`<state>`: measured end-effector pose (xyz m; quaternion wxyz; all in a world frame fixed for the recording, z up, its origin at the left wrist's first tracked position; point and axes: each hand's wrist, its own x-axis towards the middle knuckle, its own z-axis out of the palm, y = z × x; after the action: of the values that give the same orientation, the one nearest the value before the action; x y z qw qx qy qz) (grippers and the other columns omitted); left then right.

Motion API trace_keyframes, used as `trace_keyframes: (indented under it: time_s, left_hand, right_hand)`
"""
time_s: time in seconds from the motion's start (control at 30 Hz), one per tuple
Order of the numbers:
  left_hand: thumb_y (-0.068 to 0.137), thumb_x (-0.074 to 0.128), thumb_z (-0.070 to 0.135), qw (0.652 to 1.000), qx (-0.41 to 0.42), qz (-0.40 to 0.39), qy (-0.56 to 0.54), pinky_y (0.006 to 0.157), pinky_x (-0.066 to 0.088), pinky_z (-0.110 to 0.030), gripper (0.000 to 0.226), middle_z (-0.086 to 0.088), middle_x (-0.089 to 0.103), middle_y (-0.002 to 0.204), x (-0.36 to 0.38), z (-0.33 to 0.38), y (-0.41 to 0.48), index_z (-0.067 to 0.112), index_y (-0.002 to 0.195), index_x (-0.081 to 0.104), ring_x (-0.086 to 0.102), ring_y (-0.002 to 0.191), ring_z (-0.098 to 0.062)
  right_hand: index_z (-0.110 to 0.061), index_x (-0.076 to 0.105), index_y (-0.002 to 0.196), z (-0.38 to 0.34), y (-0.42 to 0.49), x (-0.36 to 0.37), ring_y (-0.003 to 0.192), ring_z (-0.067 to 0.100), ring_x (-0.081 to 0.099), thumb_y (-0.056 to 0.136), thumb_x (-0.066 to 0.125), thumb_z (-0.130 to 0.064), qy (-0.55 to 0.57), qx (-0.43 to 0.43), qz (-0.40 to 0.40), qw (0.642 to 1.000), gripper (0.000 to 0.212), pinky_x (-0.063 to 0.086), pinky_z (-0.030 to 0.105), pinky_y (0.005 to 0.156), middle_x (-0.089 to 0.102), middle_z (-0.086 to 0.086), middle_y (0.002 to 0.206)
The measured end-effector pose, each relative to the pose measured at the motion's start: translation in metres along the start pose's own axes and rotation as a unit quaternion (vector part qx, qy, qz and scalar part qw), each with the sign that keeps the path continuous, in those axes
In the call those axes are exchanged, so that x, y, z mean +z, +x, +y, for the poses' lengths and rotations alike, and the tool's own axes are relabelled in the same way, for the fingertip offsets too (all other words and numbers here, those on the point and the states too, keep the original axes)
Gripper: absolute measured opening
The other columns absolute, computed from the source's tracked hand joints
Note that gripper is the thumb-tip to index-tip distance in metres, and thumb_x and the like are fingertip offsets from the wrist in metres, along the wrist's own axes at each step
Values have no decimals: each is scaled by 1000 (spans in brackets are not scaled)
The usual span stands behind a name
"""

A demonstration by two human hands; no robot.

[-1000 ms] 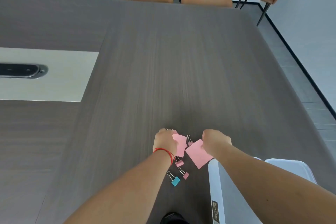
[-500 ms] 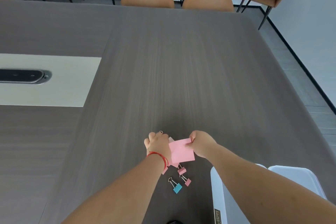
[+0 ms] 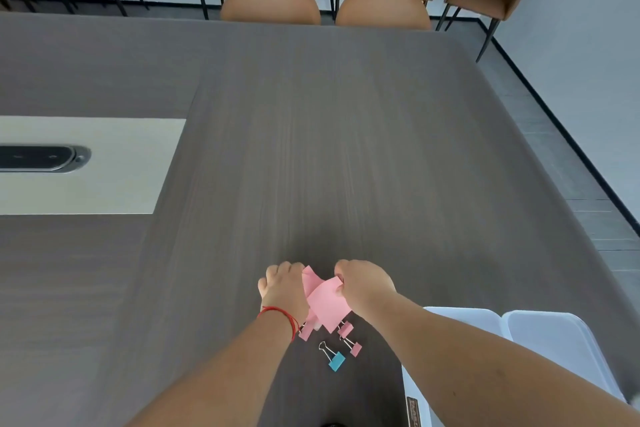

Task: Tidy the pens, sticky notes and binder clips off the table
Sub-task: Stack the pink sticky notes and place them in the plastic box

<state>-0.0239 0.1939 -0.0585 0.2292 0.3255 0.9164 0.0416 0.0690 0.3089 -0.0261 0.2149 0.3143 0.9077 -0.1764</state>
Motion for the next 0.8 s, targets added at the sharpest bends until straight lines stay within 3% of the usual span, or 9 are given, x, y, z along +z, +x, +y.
trace_keyframes:
  time_s: [0.17,0.33,0.43,0.57,0.63,0.73,0.8]
  left_hand:
    - [71,50,1,999,24,-23,24,93,33,-37,57,1,64,109,-3,7,4,24,122,47,43,110,-25]
    - [75,47,6,994,20,-83,64,94,33,-37,49,2,64,113,-9,10,12,28,117,57,43,115,-23]
    - [77,50,8,995,36,-73,50,94,36,-36,44,3,63,111,-9,8,13,30,113,61,46,113,-23]
    - [81,57,25,997,42,-20,-57,84,39,-29,8,1,69,89,-8,1,11,31,79,62,58,93,-20]
    - [82,59,30,987,30,-38,-153,70,47,-27,14,3,68,80,-14,3,10,29,69,54,60,76,-18]
    - [82,59,32,949,29,-104,-296,60,42,-27,12,5,61,73,-33,4,5,24,75,53,51,64,-14]
    - [81,63,27,944,78,-125,-297,63,42,-25,11,8,60,77,-45,1,1,26,81,53,53,68,-13]
  right_hand:
    - [-14,53,114,2,-1,8,96,30,62,91,54,-16,-12,13,-3,1000,23,42,34,68,65,9,104]
    - [-16,54,112,3,-1,11,90,28,62,89,56,-13,-1,23,-3,1000,24,45,35,70,65,7,98]
    - [-18,55,114,6,-2,10,92,28,63,89,57,-12,-20,-8,10,1000,26,43,33,70,67,5,102]
    - [-20,60,110,9,-5,6,91,25,63,91,55,-17,-45,-70,46,995,20,45,32,75,68,3,101]
    - [-20,62,104,8,-6,2,88,23,63,92,56,-23,-17,-77,83,993,14,49,33,79,69,0,97]
    - [-20,61,99,9,-7,-7,88,22,62,90,59,-28,69,-56,137,987,12,47,34,80,69,-2,95]
    - [-18,60,98,8,-9,-15,89,23,62,90,60,-29,80,-69,156,982,13,46,34,81,69,-2,95]
